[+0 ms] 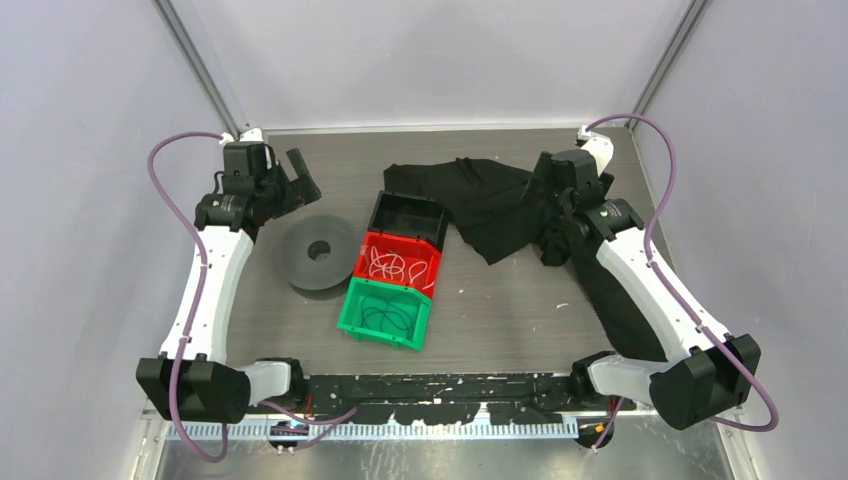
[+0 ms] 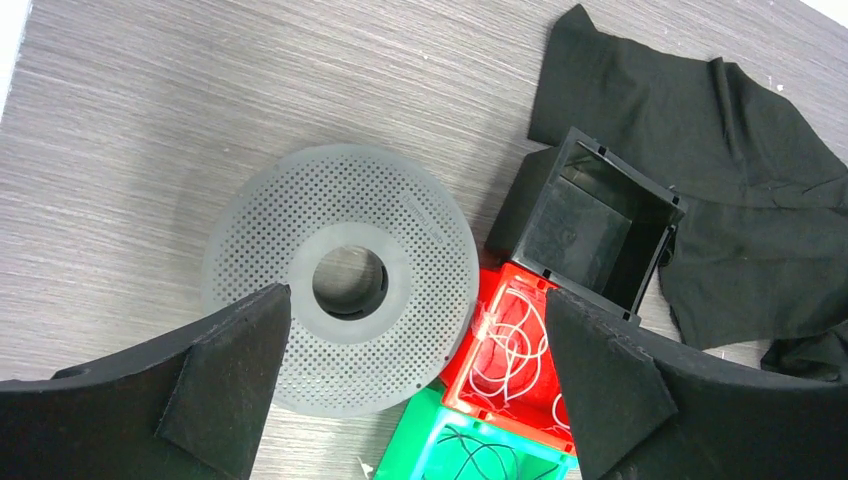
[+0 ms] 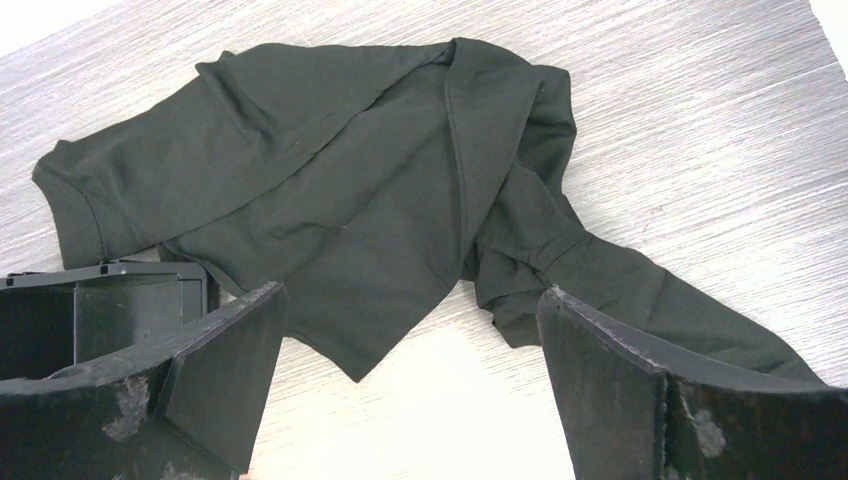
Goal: Wrap the cables
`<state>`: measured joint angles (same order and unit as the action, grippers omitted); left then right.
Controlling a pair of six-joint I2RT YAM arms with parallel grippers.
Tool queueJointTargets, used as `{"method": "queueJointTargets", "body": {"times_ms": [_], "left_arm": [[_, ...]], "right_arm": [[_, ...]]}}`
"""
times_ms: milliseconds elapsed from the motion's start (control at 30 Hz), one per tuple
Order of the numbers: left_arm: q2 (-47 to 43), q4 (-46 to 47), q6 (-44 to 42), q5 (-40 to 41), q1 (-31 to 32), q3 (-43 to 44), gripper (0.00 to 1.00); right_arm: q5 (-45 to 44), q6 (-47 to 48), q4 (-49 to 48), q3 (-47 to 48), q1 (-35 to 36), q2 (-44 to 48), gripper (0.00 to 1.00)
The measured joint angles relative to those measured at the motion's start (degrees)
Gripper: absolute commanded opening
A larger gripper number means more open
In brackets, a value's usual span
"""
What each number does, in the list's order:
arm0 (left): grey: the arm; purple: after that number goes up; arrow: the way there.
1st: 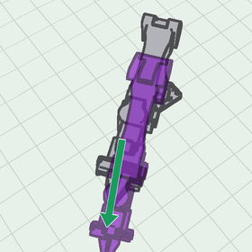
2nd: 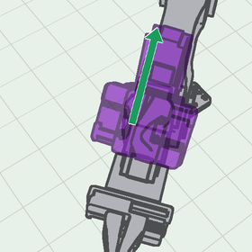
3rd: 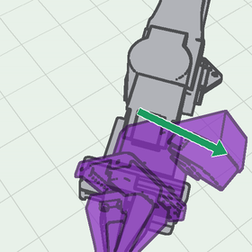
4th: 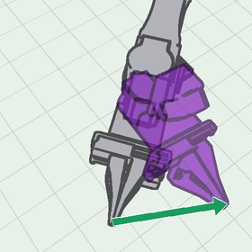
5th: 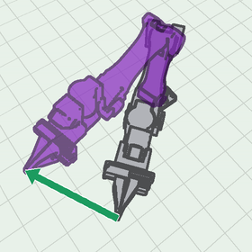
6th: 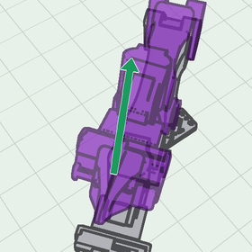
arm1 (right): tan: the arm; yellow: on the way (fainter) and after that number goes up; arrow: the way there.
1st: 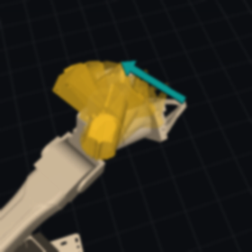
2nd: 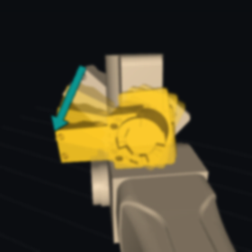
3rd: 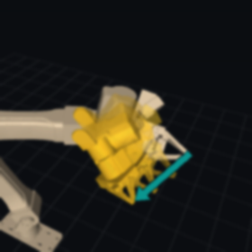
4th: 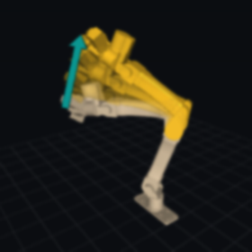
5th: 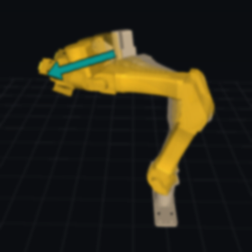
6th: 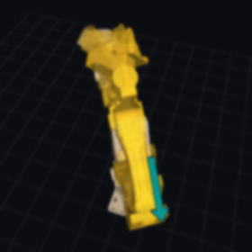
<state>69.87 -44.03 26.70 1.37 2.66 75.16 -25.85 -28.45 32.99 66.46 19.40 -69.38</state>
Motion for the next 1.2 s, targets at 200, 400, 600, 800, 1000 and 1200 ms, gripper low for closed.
{"method": "queueJointTargets", "body": {"times_ms": [200,400,600,800,1000,1200], "left_arm": [[-0.02,-0.68,0.17,1.55,0.0,0.04,1.0],[0.04,-1.4,0.33,1.95,0.0,0.04,1.0],[0.24,-2.82,0.0,0.72,0.0,0.04,1.0],[-1.49,-3.52,0.04,0.57,0.0,-1.95,1.0],[-5.42,-6.32,3.8,-3.13,-0.04,-6.1,1.0],[-12.33,-13.88,13.51,-2.86,-0.04,-13.73,1.0]], "right_arm": [[0.26,-0.02,0.0,0.0,0.0,0.0,1.0],[0.48,-0.02,0.0,0.0,0.0,0.0,0.99],[1.31,-0.02,-0.02,0.0,0.0,0.0,1.0],[3.48,-0.13,-0.57,-0.15,0.0,0.0,1.0],[6.86,-0.28,-2.38,-1.64,1.14,0.02,1.0],[9.22,-0.61,-3.63,-2.73,5.29,-0.04,1.0]]}}
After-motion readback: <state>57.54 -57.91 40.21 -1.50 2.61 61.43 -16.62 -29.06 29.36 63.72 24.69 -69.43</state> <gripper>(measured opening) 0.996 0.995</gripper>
